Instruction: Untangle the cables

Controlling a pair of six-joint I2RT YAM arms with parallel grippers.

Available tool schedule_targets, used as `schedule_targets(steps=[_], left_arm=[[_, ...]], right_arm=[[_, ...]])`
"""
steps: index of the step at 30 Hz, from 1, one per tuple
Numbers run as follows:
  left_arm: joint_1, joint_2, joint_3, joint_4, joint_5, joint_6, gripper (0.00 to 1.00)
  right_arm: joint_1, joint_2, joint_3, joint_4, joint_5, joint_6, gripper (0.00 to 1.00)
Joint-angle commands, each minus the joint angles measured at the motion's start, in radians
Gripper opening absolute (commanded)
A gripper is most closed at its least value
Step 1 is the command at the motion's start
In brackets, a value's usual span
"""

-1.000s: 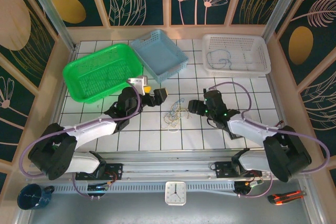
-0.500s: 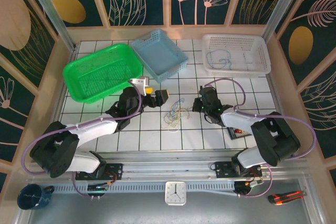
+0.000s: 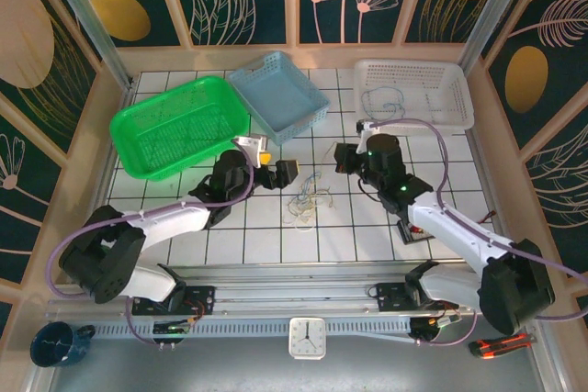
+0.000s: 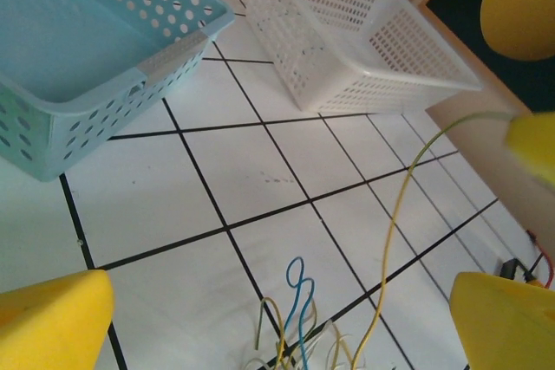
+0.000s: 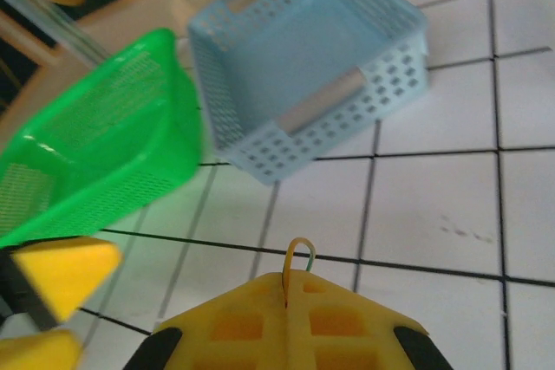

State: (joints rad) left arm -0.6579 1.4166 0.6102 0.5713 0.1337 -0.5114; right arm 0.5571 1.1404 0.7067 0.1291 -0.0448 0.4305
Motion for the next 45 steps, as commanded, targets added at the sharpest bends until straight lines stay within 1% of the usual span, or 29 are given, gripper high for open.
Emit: schedule_targets(steps=[1, 7, 11, 14, 18, 21, 25, 27, 34, 39, 41, 44, 45], left_arm=[[0.007, 0.029, 0.044, 0.001, 0.039, 0.09, 0.99], [0.003, 0.105, 0.092, 0.05, 0.143, 0.126, 0.99], [-0.011, 0.159, 0.118, 0.116, 0.208, 0.124, 0.99], [-0.029, 0.197, 0.13, 0.167, 0.253, 0.119, 0.97], [-0.053, 0.252, 0.143, 0.215, 0.269, 0.095, 0.93], [-0.066, 0.286, 0.146, 0.244, 0.274, 0.076, 0.93], [-0.069, 0.291, 0.134, 0.266, 0.266, 0.055, 0.92], [-0.068, 0.288, 0.109, 0.28, 0.241, 0.047, 0.93], [-0.069, 0.182, 0.021, 0.243, 0.108, 0.053, 0.98], [-0.065, 0.042, -0.079, 0.214, 0.047, 0.082, 0.99], [-0.061, -0.022, -0.12, 0.199, 0.04, 0.088, 0.99], [-0.048, -0.114, -0.162, 0.199, 0.078, 0.084, 0.99], [-0.046, -0.146, -0.167, 0.193, 0.086, 0.083, 0.99]], right_arm=[[-0.004, -0.016, 0.045, -0.022, -0.09, 0.026, 0.0], [-0.003, -0.035, 0.087, -0.001, -0.15, 0.056, 0.0], [-0.005, -0.031, 0.113, 0.003, -0.177, 0.069, 0.0], [-0.004, -0.024, 0.129, 0.001, -0.187, 0.072, 0.0], [-0.004, -0.021, 0.167, 0.006, -0.218, 0.084, 0.0], [-0.004, -0.021, 0.21, -0.004, -0.231, 0.086, 0.0], [-0.004, -0.023, 0.268, -0.021, -0.232, 0.08, 0.0], [-0.003, -0.021, 0.295, -0.033, -0.219, 0.07, 0.0], [-0.005, -0.015, 0.346, -0.044, -0.18, 0.049, 0.0], [-0.004, -0.013, 0.371, -0.072, -0.149, 0.018, 0.0], [-0.005, -0.013, 0.375, -0.084, -0.141, 0.006, 0.0], [-0.003, -0.01, 0.371, -0.092, -0.139, -0.01, 0.0], [-0.018, -0.008, 0.368, -0.091, -0.139, -0.011, 0.0]])
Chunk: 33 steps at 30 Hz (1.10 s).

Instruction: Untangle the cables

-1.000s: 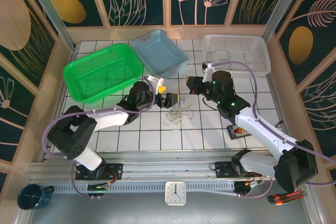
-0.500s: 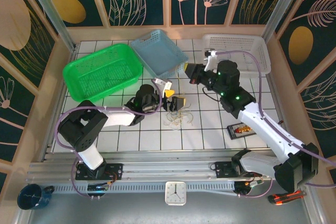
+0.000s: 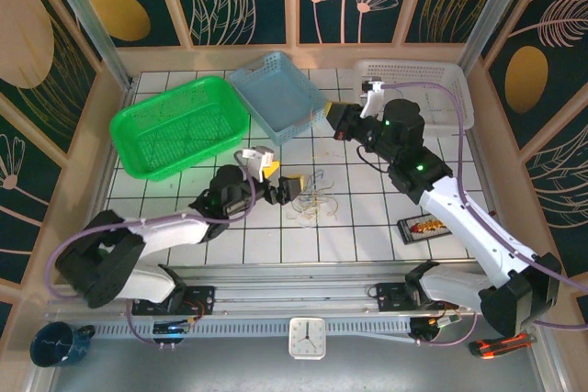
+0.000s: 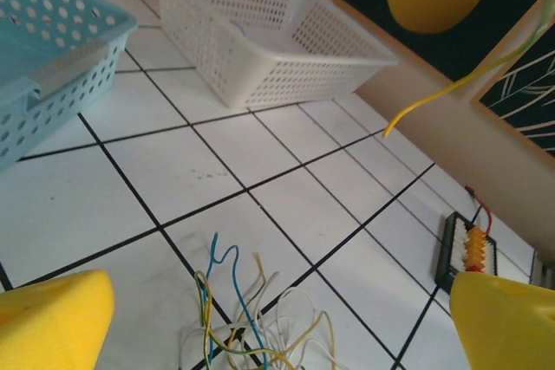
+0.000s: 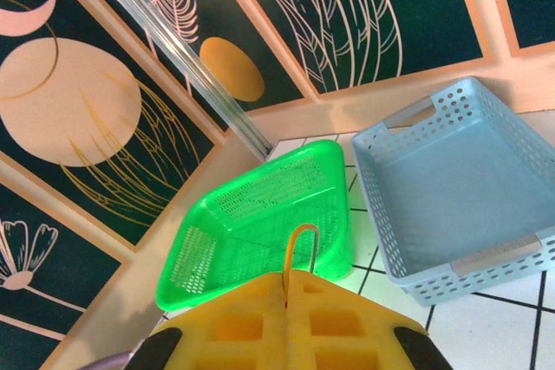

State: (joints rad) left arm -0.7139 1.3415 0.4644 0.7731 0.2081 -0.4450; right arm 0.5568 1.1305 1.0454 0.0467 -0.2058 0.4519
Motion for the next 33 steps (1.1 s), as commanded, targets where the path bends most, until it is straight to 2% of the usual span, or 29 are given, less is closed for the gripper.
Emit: schedule_targets(steps=[1, 7, 13, 21, 33], left_arm=[[0.012, -0.096, -0.022, -0.018, 0.014, 0.018, 0.99], [0.028, -0.193, 0.01, -0.09, -0.036, 0.023, 0.99], [0.044, -0.217, 0.013, -0.087, -0.082, -0.047, 0.99], [0.06, -0.203, 0.028, -0.106, -0.158, -0.101, 0.99], [0.069, -0.135, 0.039, -0.081, -0.162, -0.134, 0.99]], right_arm=[[-0.032, 0.005, 0.028, -0.006, 0.02, -0.033, 0.0], [-0.051, 0.099, 0.056, 0.026, 0.014, -0.048, 0.0], [-0.09, 0.296, 0.188, 0.062, -0.023, -0.051, 0.0], [-0.122, 0.606, 0.462, 0.074, -0.033, -0.05, 0.0], [-0.126, 1.117, 1.032, -0.058, -0.097, -0.045, 0.0]])
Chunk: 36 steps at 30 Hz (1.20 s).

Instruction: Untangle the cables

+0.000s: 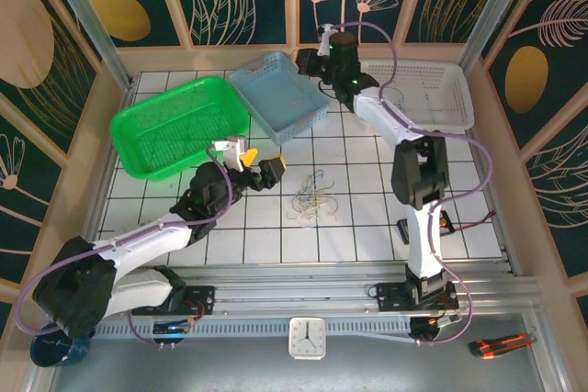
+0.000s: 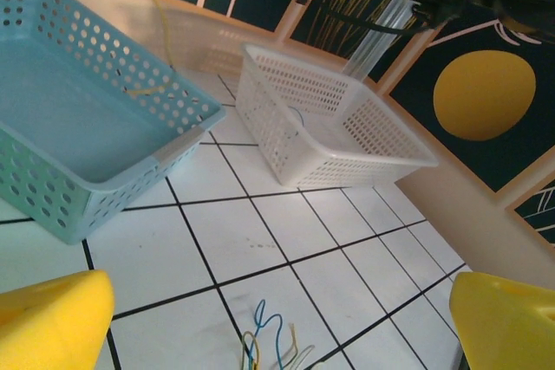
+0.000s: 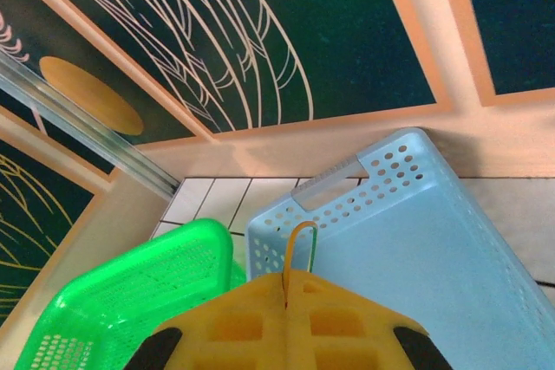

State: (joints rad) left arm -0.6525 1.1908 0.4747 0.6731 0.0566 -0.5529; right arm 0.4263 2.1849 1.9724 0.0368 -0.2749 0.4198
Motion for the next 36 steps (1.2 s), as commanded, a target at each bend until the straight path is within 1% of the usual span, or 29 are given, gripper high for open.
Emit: schedule_targets(steps=[1, 4, 5, 6, 7, 8, 9, 10, 12, 19, 25, 33, 36], left_arm=[[0.01, 0.021, 0.028, 0.022, -0.013, -0.03, 0.99], [0.01, 0.036, 0.027, 0.026, -0.017, -0.049, 0.99], [0.009, 0.039, 0.027, 0.025, -0.017, -0.056, 0.99], [0.011, 0.041, 0.026, 0.023, -0.02, -0.06, 0.99], [0.01, 0.041, 0.026, 0.022, -0.023, -0.065, 0.99], [0.012, 0.04, 0.026, 0.022, -0.025, -0.068, 0.99], [0.012, 0.037, 0.025, 0.02, -0.027, -0.071, 0.99], [0.013, 0.035, 0.024, 0.019, -0.028, -0.074, 0.99], [0.017, 0.032, 0.024, 0.018, -0.028, -0.081, 0.99], [0.028, 0.03, 0.049, -0.01, -0.033, -0.085, 0.99], [0.034, 0.052, 0.077, -0.034, -0.007, -0.088, 0.99], [0.034, 0.102, 0.107, -0.105, 0.039, -0.073, 0.99], [0.035, 0.109, 0.1, -0.115, 0.05, -0.069, 0.99]], right_arm=[[0.005, 0.092, 0.135, -0.057, -0.029, -0.012, 0.0], [0.011, 0.178, 0.21, -0.072, -0.036, -0.015, 0.0], [0.011, 0.206, 0.237, -0.081, -0.04, -0.019, 0.11], [0.013, 0.231, 0.269, -0.101, -0.042, -0.02, 0.29], [0.013, 0.252, 0.299, -0.122, -0.047, -0.027, 0.41], [0.012, 0.267, 0.321, -0.144, -0.05, -0.033, 0.5], [0.013, 0.267, 0.326, -0.151, -0.053, -0.037, 0.55], [0.013, 0.257, 0.315, -0.148, -0.055, -0.041, 0.56], [0.014, 0.21, 0.257, -0.122, -0.059, -0.042, 0.57], [0.015, -0.052, -0.067, 0.006, -0.094, -0.032, 0.57], [0.014, -0.316, -0.421, 0.138, -0.098, -0.003, 0.57], [0.016, -0.667, -0.907, 0.189, -0.052, 0.027, 0.56], [0.032, -0.786, -1.075, 0.185, -0.024, 0.038, 0.56]])
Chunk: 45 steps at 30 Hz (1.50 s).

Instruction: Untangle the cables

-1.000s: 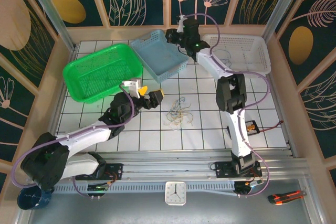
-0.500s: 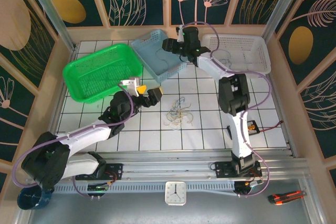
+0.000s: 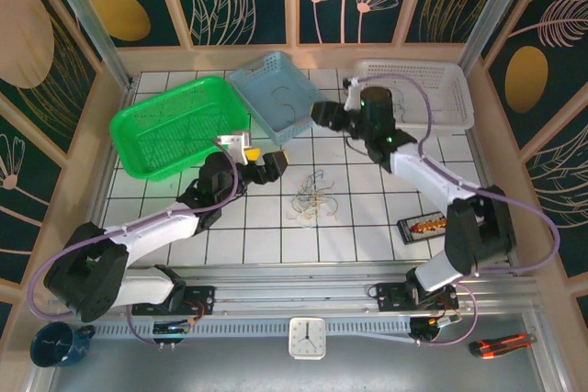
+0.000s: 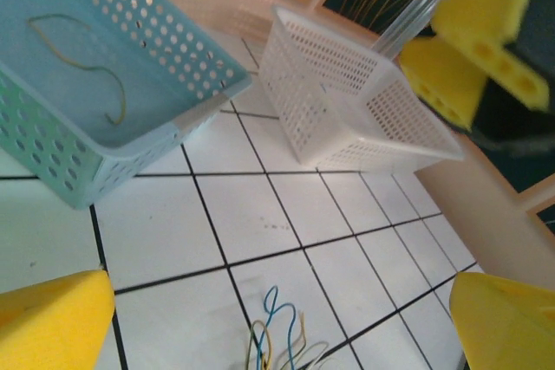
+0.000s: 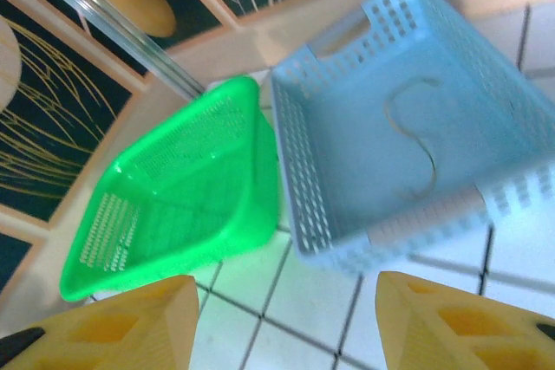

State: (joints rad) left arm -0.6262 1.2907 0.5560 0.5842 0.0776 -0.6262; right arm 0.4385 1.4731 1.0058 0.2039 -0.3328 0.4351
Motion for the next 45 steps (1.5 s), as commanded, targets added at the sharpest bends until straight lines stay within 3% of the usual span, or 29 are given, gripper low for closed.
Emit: schedule_targets(steps=[1, 10, 15, 24, 28, 45], left_arm=[[0.008, 0.012, 0.018, -0.029, 0.033, 0.003, 0.99], [0.008, 0.078, 0.058, -0.05, 0.088, -0.001, 0.99], [0.008, 0.136, 0.076, -0.003, 0.138, -0.031, 0.99], [0.008, 0.181, 0.097, 0.022, 0.175, -0.056, 0.99], [0.008, 0.185, 0.101, 0.02, 0.184, -0.055, 0.99], [0.009, 0.174, 0.111, 0.016, 0.175, -0.058, 0.99]], right_arm=[[0.031, -0.117, -0.166, 0.01, 0.053, 0.024, 0.56], [0.091, -0.504, -0.578, -0.153, 0.185, 0.089, 0.54], [0.103, -0.601, -0.68, -0.207, 0.23, 0.114, 0.51], [0.139, -0.486, -0.697, -0.142, 0.245, 0.096, 0.46], [0.159, -0.419, -0.677, -0.105, 0.236, 0.083, 0.39], [0.191, -0.171, -0.592, 0.015, 0.26, 0.052, 0.35]])
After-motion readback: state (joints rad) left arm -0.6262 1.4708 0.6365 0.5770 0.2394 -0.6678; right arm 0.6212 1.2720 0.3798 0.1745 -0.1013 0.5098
